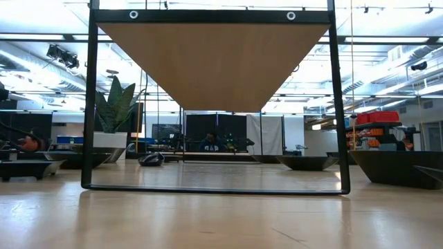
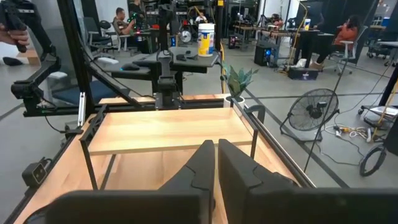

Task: Pick & Place Mini shaped plates
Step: Put the distorted square plate on the shelf

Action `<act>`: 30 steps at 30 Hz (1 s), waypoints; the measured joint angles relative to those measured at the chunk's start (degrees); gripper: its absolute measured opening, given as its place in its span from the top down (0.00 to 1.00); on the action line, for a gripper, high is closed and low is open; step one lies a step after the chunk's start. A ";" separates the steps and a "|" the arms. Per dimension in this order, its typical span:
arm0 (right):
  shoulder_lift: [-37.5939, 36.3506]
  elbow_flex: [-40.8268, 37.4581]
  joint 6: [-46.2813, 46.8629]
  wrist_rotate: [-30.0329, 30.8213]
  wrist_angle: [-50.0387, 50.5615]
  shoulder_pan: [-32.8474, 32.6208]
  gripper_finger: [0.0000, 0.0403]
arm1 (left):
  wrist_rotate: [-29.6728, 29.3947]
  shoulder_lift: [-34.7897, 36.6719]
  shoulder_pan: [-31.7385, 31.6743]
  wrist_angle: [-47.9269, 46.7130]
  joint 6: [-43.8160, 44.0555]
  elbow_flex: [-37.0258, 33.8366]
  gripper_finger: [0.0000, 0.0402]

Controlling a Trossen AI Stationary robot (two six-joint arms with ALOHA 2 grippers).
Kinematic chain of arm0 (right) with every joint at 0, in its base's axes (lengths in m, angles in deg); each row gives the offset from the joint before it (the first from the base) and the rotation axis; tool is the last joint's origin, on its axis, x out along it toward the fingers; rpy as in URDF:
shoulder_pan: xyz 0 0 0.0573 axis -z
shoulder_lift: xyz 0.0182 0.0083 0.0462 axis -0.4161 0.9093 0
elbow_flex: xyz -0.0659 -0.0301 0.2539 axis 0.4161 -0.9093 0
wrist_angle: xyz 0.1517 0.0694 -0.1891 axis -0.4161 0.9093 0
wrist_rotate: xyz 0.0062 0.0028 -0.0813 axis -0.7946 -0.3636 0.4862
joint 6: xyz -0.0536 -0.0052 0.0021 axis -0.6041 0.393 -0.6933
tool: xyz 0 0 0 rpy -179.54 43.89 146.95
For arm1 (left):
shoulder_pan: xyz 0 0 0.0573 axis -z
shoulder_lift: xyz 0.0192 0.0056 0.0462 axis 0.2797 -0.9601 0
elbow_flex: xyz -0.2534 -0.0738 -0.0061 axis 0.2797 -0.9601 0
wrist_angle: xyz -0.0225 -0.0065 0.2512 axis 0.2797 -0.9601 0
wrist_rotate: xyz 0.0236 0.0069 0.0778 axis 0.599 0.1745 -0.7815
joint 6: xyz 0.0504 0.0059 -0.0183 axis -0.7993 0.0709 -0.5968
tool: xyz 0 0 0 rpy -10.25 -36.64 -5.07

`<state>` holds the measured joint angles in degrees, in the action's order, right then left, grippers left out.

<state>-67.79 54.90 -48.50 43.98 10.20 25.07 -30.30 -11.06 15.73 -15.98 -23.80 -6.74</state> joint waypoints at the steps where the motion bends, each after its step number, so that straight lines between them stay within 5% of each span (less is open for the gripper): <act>1: 0.00 0.00 0.00 0.00 -0.02 -0.01 0.93 | 0.00 0.00 -0.02 0.02 0.00 0.00 0.98; 9: 0.00 -0.02 -0.02 0.02 -0.08 -0.01 0.92 | -0.56 -0.02 0.00 2.29 0.17 -2.63 0.98; 18: 0.00 -0.04 -0.02 0.02 -0.09 -0.01 0.92 | -14.23 -0.02 -0.02 15.66 -0.28 -13.71 0.98; 30: 0.00 -0.04 -0.04 0.03 -0.07 0.00 0.92 | -11.14 -0.07 -0.02 20.86 -0.71 -21.83 0.98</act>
<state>-67.79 54.85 -48.54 44.01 10.14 25.07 -41.43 -11.13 15.71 4.89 -24.51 -28.57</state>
